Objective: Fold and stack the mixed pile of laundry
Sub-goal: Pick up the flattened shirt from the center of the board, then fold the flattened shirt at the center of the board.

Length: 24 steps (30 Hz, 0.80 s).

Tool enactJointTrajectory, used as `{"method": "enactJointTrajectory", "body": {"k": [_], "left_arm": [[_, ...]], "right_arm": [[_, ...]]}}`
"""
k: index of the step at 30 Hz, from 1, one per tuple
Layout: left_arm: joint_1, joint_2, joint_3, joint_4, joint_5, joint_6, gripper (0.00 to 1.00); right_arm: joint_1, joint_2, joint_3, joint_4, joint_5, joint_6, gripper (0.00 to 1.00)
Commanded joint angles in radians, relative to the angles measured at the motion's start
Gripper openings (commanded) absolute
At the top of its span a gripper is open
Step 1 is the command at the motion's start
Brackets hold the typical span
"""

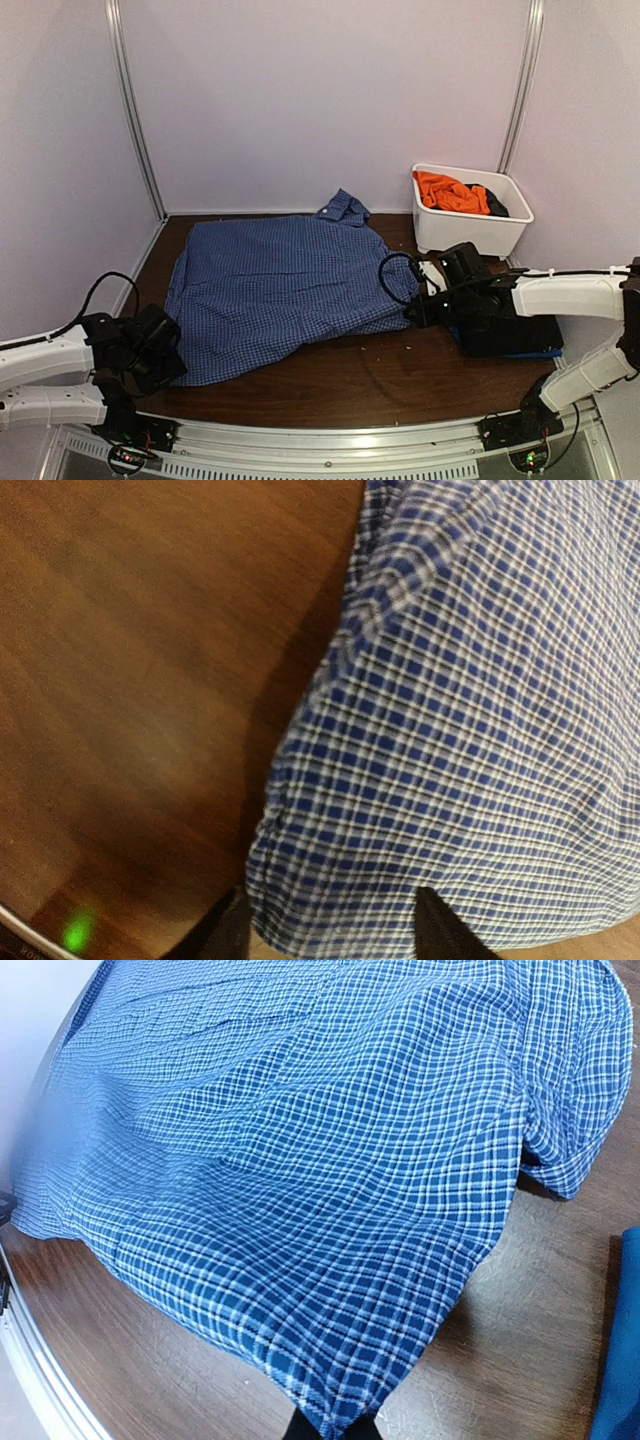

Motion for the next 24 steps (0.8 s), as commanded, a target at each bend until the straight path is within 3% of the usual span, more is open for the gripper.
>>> {"method": "enactJointTrajectory", "body": {"k": [1, 3, 5, 6, 14, 19, 24], "left_arm": [[0.066, 0.057, 0.008, 0.084, 0.038, 0.109, 0.37], [0.077, 0.047, 0.077, 0.062, -0.014, 0.175, 0.16], [0.099, 0.054, 0.167, 0.036, -0.068, 0.246, 0.02], [0.123, 0.072, 0.208, 0.020, -0.083, 0.281, 0.00], [0.354, 0.293, 0.444, 0.157, -0.044, 0.543, 0.00], [0.465, 0.440, 0.552, 0.320, -0.016, 0.653, 0.00], [0.539, 0.601, 0.641, 0.495, 0.013, 0.723, 0.00]], "right_arm": [[0.003, -0.034, 0.057, -0.121, 0.055, -0.024, 0.00], [0.003, -0.050, 0.086, -0.170, 0.073, -0.037, 0.00], [0.000, -0.058, 0.129, -0.221, 0.102, -0.056, 0.00], [-0.004, -0.056, 0.152, -0.240, 0.120, -0.067, 0.00], [-0.160, 0.168, 0.443, -0.219, 0.090, -0.150, 0.00], [-0.194, 0.410, 0.687, -0.198, 0.046, -0.185, 0.00], [-0.205, 0.592, 0.904, -0.219, 0.096, -0.218, 0.00]]}}
